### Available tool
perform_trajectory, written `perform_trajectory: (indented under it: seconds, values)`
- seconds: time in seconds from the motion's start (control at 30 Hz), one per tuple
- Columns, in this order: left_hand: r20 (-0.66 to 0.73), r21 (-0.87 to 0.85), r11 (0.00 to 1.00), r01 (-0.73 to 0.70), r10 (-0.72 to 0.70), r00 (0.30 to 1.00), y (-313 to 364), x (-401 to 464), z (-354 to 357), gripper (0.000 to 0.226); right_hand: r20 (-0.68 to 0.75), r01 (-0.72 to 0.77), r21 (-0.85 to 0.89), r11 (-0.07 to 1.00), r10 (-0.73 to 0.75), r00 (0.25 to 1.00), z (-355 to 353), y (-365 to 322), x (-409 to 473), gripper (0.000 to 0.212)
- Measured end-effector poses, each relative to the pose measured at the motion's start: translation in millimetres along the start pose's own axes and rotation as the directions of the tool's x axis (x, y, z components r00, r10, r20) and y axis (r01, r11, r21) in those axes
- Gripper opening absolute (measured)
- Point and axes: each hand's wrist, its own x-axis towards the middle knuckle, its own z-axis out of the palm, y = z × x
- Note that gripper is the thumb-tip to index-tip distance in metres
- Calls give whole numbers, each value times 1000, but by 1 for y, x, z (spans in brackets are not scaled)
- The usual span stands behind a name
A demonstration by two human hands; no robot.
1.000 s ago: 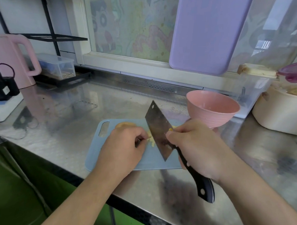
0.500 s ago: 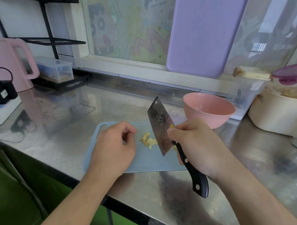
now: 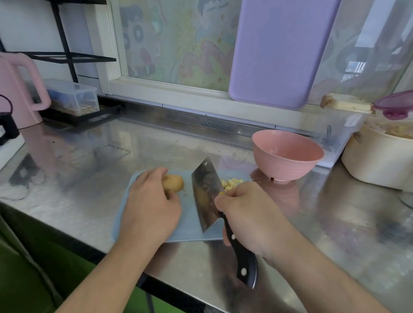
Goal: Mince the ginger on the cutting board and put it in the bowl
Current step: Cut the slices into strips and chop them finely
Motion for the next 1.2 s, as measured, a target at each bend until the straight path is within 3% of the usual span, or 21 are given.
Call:
perform_trajectory:
  seconds: [0.2, 0.43, 0.57, 0.73, 1.0, 1.2]
  values:
    - [-27, -24, 1000, -7, 6, 1000, -4, 2, 0, 49, -113, 20, 5, 1000, -19, 993, -15, 1, 3, 36]
    - [43, 35, 997, -62, 61, 997, -2, 2, 2, 53, 12, 19, 28, 999, -19, 1000, -10, 1, -2, 38]
    - [34, 85, 994, -70, 68, 997, -3, 2, 4, 50, -119, 54, -9, 999, -54, 991, -11, 3, 4, 40]
    - [62, -45, 999, -21, 24, 998, -3, 1, 3, 54, -66, 72, 47, 996, -69, 995, -15, 0, -2, 42]
    - [61, -188, 982, -35, 47, 997, 7, -3, -4, 39, -24, 99, 60, 993, -98, 995, -11, -3, -5, 43]
    - [176, -223, 966, -129, 170, 969, 8, -8, -6, 43, 7, 130, 90, 987, -131, 991, -12, -7, -8, 41]
